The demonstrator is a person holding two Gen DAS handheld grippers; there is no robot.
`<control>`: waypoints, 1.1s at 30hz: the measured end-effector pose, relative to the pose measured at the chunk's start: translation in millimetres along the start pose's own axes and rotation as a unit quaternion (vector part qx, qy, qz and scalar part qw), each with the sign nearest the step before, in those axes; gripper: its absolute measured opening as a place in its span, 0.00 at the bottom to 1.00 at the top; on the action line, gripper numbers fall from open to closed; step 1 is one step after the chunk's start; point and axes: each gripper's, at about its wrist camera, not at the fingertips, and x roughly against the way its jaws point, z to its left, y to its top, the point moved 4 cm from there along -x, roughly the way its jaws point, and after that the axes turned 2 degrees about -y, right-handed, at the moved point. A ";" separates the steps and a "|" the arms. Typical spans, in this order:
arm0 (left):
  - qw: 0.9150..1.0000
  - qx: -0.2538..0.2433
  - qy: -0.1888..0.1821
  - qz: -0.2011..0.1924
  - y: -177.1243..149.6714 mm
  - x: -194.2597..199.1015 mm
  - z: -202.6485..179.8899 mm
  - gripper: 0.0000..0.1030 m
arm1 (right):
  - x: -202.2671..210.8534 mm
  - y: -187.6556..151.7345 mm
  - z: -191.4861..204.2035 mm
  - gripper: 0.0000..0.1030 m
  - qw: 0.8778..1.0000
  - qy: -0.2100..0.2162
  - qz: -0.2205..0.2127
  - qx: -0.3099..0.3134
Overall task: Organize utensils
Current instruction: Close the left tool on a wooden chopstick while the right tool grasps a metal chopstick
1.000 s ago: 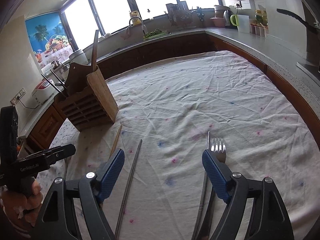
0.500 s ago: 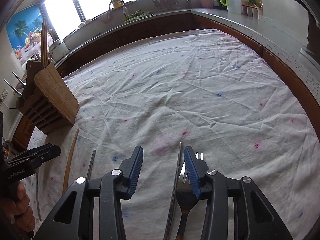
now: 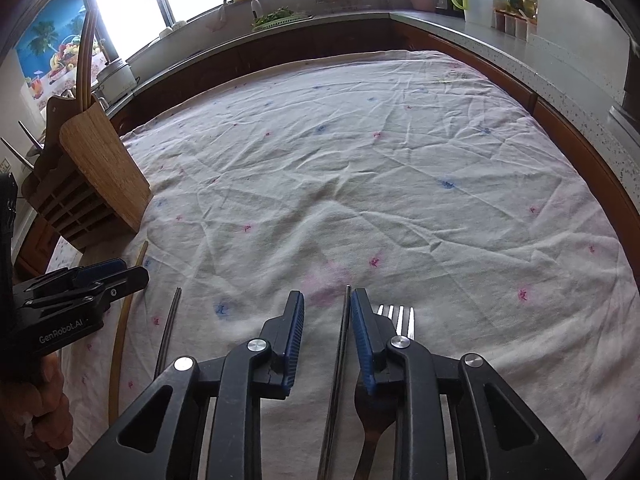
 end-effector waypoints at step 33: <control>0.984 0.078 -0.096 -0.132 -37.5 160.7 42.2 0.04 | 128.8 15.0 48.9 0.04 0.988 0.088 -0.128 0.003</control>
